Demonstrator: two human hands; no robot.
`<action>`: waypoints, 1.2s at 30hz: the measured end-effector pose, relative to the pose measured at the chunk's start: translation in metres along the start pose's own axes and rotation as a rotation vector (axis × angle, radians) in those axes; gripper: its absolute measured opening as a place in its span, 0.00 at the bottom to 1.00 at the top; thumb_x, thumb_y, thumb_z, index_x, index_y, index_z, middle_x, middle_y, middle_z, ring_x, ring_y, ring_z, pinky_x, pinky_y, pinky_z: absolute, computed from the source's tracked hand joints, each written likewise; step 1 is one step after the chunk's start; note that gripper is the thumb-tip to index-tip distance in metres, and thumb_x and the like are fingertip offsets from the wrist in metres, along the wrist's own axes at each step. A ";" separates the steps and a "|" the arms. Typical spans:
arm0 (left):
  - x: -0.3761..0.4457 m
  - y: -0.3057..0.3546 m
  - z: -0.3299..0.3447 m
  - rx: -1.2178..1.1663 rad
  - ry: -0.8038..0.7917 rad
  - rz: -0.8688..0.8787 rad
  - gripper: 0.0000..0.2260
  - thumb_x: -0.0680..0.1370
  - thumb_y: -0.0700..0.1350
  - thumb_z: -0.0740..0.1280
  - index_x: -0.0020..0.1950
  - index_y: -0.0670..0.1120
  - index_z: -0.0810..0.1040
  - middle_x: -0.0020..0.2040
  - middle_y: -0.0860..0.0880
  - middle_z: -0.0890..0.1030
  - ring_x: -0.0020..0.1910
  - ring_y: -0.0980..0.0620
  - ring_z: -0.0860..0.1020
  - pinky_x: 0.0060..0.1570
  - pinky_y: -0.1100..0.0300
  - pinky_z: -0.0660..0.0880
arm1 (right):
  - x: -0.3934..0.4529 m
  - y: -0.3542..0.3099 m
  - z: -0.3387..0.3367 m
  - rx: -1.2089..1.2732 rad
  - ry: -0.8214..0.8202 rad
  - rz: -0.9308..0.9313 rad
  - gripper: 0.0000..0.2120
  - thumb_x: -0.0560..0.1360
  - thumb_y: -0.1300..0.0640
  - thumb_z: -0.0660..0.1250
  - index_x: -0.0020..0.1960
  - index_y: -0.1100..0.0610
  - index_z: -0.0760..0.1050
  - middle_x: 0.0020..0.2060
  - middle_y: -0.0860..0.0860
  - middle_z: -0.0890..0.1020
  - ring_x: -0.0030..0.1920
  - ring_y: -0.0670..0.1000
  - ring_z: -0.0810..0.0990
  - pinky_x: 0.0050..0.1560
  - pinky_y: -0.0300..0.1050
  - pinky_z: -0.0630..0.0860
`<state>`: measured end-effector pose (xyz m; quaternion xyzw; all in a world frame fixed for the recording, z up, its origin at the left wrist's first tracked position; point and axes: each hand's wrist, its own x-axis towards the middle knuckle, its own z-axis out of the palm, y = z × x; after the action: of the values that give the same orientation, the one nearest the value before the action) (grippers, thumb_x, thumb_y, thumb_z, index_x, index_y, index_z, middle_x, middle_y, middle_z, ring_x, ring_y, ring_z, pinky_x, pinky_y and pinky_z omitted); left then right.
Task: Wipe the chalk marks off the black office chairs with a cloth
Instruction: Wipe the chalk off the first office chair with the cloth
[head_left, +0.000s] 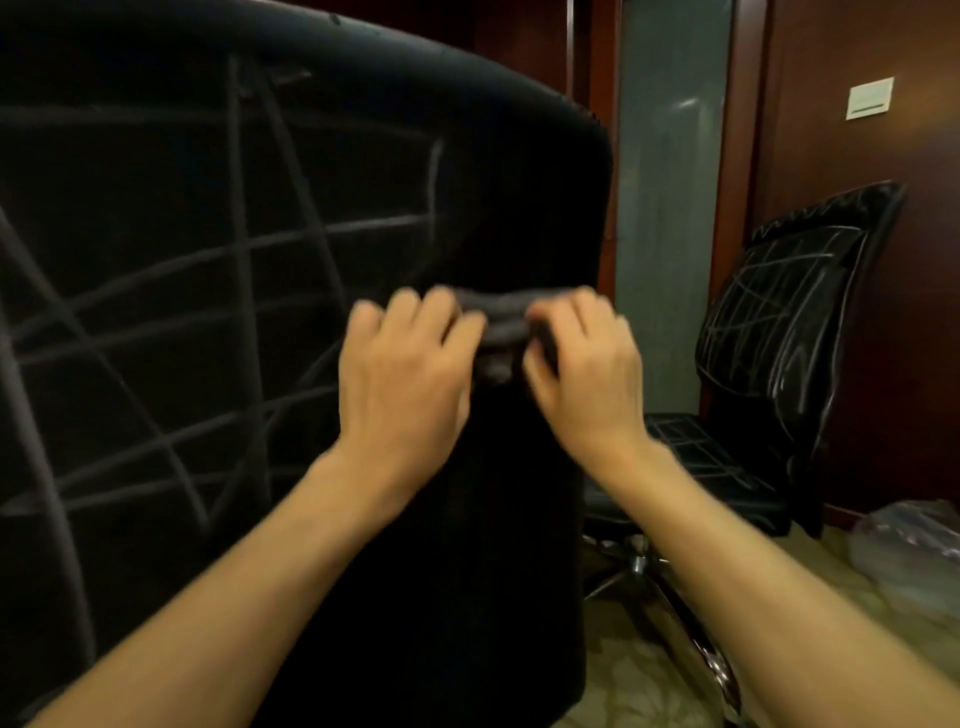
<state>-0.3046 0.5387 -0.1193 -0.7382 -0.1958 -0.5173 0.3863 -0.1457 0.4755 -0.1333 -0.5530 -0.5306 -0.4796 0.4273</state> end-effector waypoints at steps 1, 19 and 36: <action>0.020 -0.004 -0.003 0.013 0.034 -0.037 0.09 0.74 0.43 0.68 0.53 0.45 0.82 0.47 0.43 0.79 0.44 0.39 0.76 0.43 0.47 0.61 | 0.020 0.000 -0.003 0.015 0.037 0.030 0.12 0.71 0.60 0.64 0.53 0.61 0.77 0.47 0.58 0.78 0.46 0.60 0.77 0.43 0.50 0.71; -0.079 0.005 0.008 0.015 -0.080 0.207 0.12 0.79 0.49 0.67 0.59 0.45 0.81 0.45 0.46 0.78 0.42 0.43 0.74 0.41 0.50 0.64 | -0.096 0.003 0.018 -0.023 -0.141 -0.184 0.12 0.78 0.62 0.67 0.60 0.63 0.78 0.50 0.60 0.80 0.46 0.57 0.79 0.40 0.49 0.73; 0.050 -0.038 -0.030 0.326 0.157 0.129 0.05 0.79 0.42 0.65 0.52 0.45 0.79 0.51 0.45 0.79 0.49 0.41 0.76 0.44 0.50 0.61 | 0.075 -0.015 -0.014 -0.025 0.199 -0.230 0.07 0.73 0.64 0.66 0.49 0.65 0.78 0.46 0.61 0.79 0.44 0.61 0.77 0.41 0.53 0.74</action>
<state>-0.3295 0.5334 -0.0542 -0.6342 -0.1985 -0.5088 0.5473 -0.1640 0.4764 -0.0581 -0.4437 -0.5395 -0.5842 0.4132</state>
